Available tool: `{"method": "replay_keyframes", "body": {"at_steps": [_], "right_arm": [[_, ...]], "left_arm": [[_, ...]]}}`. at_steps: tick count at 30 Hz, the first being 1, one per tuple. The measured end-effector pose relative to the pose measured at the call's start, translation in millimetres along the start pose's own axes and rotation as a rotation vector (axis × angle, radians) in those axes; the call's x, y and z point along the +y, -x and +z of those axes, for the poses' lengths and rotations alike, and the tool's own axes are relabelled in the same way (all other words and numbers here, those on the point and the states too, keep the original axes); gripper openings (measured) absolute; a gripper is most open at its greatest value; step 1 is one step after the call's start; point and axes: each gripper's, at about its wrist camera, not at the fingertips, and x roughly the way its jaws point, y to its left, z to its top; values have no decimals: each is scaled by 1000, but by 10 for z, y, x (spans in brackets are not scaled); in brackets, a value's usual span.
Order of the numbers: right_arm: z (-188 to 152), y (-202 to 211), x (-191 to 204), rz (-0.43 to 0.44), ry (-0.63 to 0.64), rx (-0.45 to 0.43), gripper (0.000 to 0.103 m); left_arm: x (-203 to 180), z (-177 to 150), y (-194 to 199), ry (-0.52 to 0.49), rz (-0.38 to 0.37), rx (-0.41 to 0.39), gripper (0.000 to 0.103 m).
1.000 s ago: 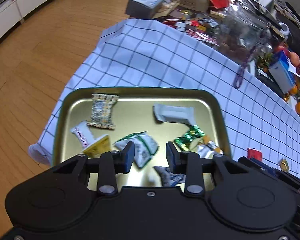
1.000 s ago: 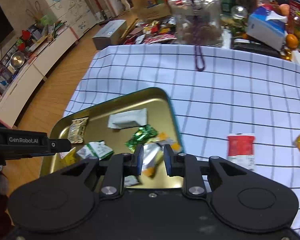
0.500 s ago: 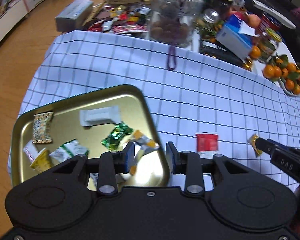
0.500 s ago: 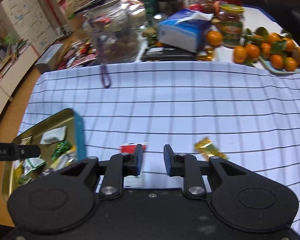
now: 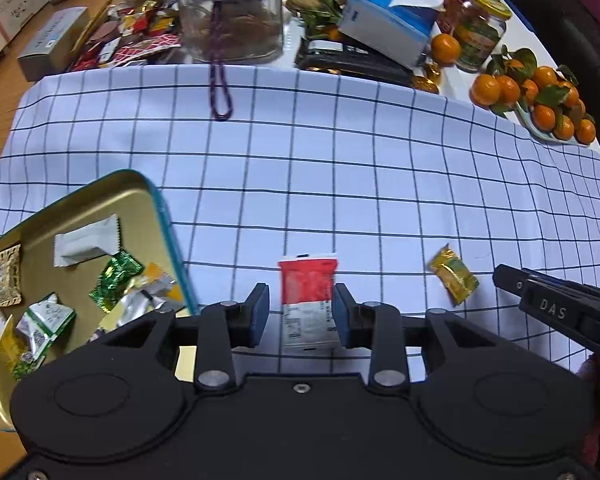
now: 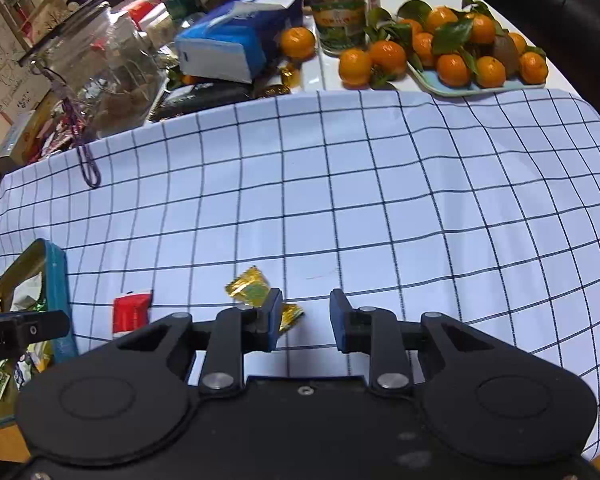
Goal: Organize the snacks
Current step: 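Move both tools back over the red-white packet and gold foil candy, then grasp the red-white packet with the left tool while the right tool approaches the gold candy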
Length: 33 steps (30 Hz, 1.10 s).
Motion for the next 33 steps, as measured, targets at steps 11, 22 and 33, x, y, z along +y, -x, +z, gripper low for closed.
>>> {"method": "replay_keyframes", "body": {"at_steps": [11,22,33], "right_arm": [[157,-190,74,92,0,33,32],[145,-317,332,111,82,52,36],[122,-440,322,80,85,90,36]], "left_arm": [[21,41,-308,34,48,53,43],[171,84,-331,120,-15,62,43],[140,41,-502,105,-17,97,43]]}}
